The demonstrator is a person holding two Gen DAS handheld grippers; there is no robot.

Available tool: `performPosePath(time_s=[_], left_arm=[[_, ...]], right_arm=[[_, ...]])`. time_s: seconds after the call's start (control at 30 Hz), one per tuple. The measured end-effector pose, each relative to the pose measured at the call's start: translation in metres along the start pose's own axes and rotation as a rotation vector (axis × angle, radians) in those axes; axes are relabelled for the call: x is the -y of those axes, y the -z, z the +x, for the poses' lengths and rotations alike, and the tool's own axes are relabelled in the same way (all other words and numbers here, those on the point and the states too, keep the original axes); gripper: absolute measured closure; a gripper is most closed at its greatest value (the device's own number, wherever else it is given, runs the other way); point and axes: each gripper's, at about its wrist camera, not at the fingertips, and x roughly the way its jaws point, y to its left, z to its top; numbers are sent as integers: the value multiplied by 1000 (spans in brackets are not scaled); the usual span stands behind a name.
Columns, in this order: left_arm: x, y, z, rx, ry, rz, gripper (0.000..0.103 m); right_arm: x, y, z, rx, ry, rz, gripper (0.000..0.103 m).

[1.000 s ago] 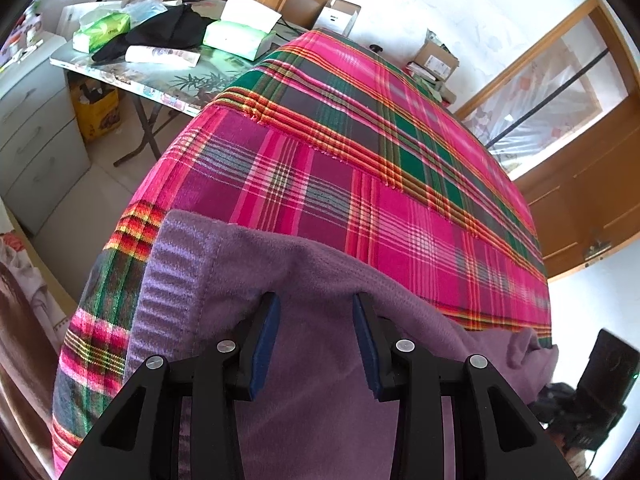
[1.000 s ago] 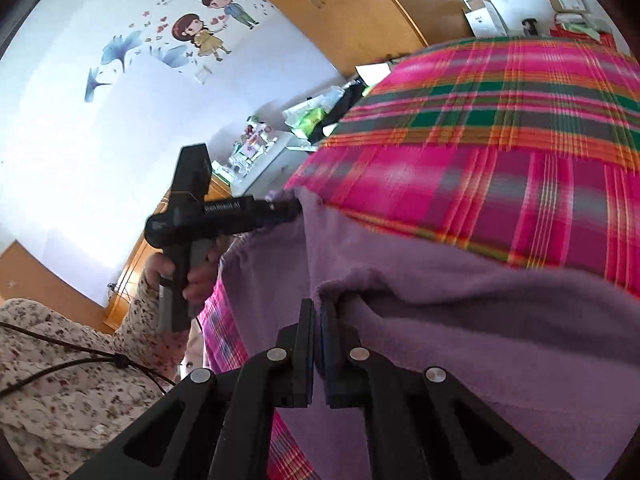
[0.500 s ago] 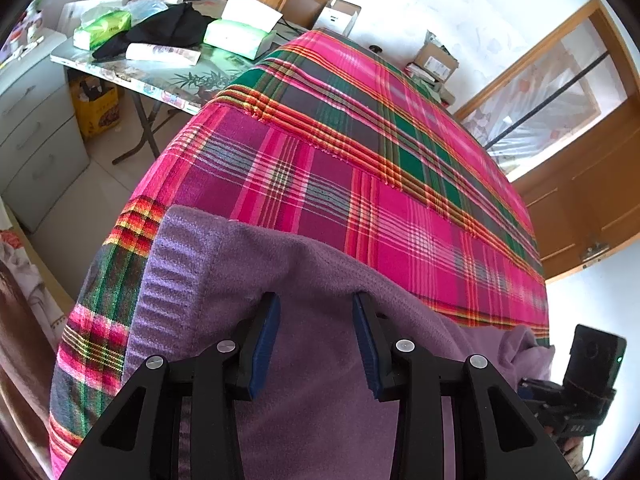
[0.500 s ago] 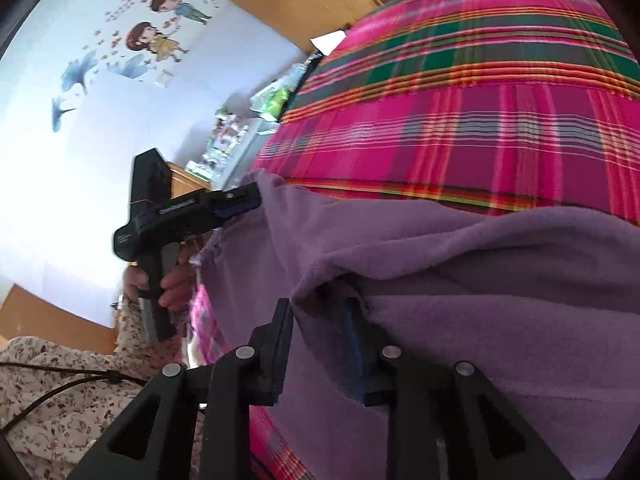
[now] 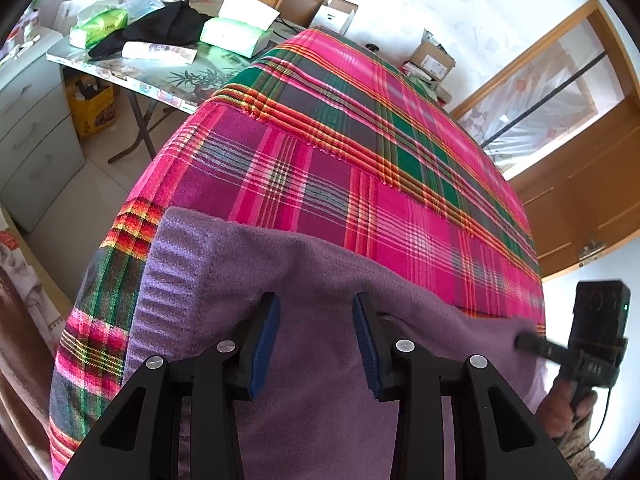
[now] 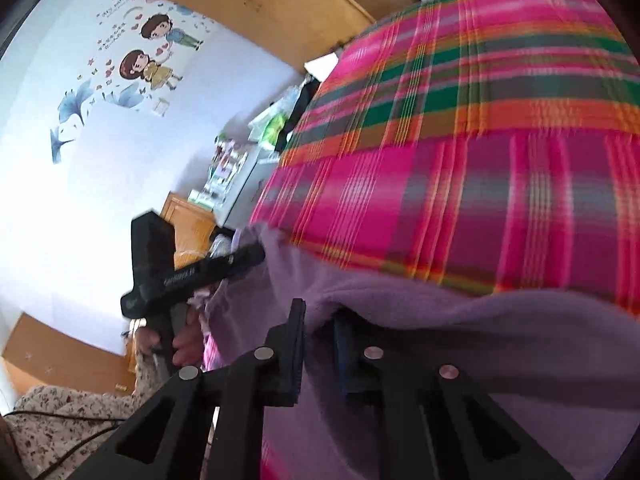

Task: Fold clothes

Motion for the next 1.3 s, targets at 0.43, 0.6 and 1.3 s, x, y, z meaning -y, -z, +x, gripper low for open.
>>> performPosePath(time_s=[0.43, 0.6, 1.3], left_arm=[[-2, -7, 3, -1, 18, 0, 64], [-2, -9, 4, -2, 24, 0, 64], [13, -8, -2, 21, -13, 22, 64]], right_arm=[[23, -69, 31, -72, 158, -84, 96], [42, -76, 46, -137, 143, -53, 96], [68, -74, 9, -117, 38, 16, 88]])
